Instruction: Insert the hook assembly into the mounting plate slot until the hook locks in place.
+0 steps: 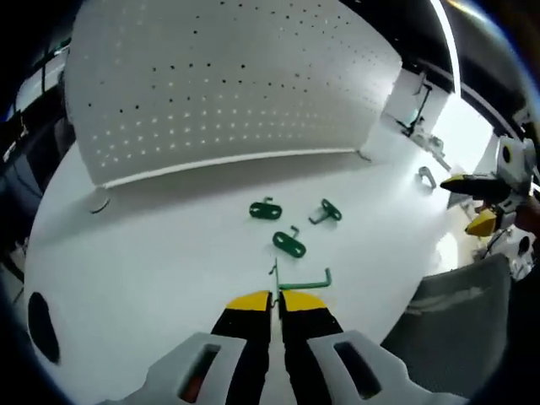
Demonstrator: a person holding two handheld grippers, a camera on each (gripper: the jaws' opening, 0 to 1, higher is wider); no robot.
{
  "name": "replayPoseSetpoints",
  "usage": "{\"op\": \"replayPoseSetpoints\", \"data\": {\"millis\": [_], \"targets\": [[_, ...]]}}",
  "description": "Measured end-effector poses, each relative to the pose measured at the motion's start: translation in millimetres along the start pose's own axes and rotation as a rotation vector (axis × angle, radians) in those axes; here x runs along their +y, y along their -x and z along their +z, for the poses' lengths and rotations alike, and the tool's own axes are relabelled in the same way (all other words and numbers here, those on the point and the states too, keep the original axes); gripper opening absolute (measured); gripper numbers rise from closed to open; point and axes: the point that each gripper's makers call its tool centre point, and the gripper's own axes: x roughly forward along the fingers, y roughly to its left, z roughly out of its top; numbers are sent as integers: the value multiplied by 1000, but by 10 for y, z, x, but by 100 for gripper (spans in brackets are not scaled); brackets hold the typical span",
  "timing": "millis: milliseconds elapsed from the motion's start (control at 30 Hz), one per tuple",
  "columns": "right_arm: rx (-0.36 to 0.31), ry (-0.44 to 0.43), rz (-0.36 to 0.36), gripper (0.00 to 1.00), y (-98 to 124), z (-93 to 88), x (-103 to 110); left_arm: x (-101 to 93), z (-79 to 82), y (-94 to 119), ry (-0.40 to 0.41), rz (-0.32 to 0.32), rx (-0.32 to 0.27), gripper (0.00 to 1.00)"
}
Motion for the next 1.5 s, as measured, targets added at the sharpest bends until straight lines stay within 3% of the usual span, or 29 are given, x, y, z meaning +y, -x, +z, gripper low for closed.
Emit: {"op": "replayPoseSetpoints", "data": {"millis": [200, 400, 633, 967, 1167, 1367, 1433, 1500], "targets": [[-9, 10, 8, 72, 5, 25, 70, -168, 23, 139, 11, -39, -7, 4], [-23, -2, 37, 71, -1, 77, 171, -381, 310, 346, -27, -76, -72, 4], [-49, 14, 80, 66, -37, 211, 341, -580, 539, 541, -45, -104, -144, 4], [-102, -10, 174, 60, -111, 519, 661, -774, 571, 587, -45, -141, -168, 4], [-142, -110, 275, 47, -155, 655, 945, -859, 600, 617, -40, -160, -184, 4], [-226, -510, 417, 24, -183, 872, 1152, -867, 622, 638, -24, -159, -202, 4], [-233, -567, 419, 22, -210, 880, 1151, -877, 639, 658, -22, -164, -211, 4], [-232, -553, 418, 18, -242, 865, 1161, -890, 666, 678, -21, -168, -223, 4]]}}
